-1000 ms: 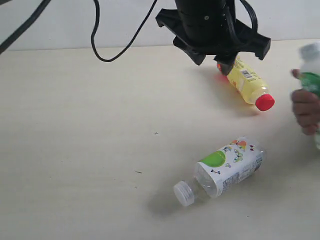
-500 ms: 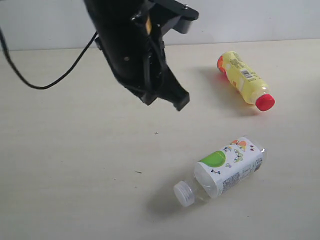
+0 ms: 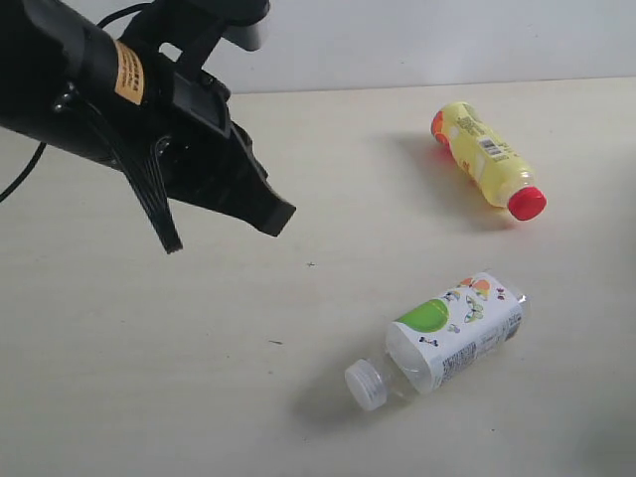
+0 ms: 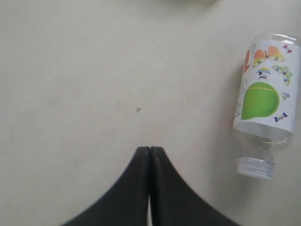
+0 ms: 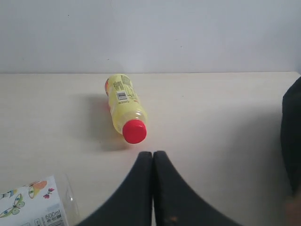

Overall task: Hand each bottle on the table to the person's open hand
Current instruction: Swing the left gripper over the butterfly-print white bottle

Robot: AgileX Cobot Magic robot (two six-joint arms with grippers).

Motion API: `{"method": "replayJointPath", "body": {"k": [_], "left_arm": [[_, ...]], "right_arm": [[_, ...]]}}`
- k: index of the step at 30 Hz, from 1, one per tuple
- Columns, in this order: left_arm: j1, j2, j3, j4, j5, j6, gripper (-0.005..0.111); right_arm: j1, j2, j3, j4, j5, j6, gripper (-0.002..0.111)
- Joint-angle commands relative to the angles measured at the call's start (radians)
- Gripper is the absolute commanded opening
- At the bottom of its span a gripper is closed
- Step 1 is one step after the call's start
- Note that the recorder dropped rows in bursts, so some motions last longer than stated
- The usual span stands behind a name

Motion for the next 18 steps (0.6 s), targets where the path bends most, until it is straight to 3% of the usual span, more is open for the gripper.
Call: {"method": "replayJointPath", "body": {"k": [1, 18], "left_arm": [[0.002, -0.022, 0.014, -0.003, -0.038, 0.001, 0.0], [0.002, -0.021, 0.014, 0.016, 0.003, 0.003, 0.0]], "right_arm": [[-0.006, -0.004, 0.004, -0.002, -0.01, 0.0, 0.0], [-0.006, -0.004, 0.004, -0.002, -0.002, 0.0, 0.0]]}}
